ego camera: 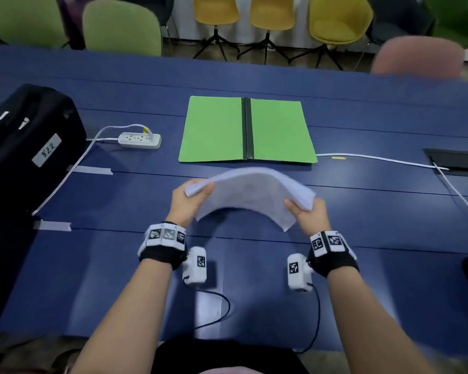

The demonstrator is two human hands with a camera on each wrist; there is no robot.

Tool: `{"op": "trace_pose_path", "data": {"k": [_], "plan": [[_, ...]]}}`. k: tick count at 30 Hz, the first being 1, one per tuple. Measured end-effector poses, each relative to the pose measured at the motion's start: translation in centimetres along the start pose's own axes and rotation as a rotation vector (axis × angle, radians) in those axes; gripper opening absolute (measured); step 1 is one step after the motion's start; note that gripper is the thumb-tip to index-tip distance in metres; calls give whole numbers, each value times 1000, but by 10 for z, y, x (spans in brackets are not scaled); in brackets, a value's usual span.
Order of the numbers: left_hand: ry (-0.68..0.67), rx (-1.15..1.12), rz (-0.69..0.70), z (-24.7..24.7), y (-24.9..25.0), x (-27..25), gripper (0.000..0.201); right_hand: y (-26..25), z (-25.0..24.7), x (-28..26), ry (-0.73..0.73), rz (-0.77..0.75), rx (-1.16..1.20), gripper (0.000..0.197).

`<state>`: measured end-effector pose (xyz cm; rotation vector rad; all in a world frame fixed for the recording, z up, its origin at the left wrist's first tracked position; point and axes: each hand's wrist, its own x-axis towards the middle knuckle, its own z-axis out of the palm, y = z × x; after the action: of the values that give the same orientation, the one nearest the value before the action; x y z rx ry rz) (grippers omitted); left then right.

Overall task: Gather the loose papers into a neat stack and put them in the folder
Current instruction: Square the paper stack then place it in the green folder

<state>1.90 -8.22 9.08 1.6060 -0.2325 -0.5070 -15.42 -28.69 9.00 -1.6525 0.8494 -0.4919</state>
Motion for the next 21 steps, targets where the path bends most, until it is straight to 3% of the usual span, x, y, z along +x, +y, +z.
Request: {"op": "trace_pose_path", "data": {"k": [4, 8, 11, 15, 21], "plan": [[160, -88, -121, 19, -4, -6, 12, 1, 12, -5, 60, 55, 107, 13], [265, -188, -154, 26, 7, 2, 18, -9, 14, 5, 188, 85, 197, 18], [254, -233, -198, 26, 9, 6, 18, -11, 15, 13, 241, 108, 209, 21], [227, -226, -219, 24, 9, 8, 18, -13, 17, 15, 236, 51, 208, 9], [232, -225, -203, 23, 7, 9, 18, -11, 16, 13, 237, 53, 232, 13]]}}
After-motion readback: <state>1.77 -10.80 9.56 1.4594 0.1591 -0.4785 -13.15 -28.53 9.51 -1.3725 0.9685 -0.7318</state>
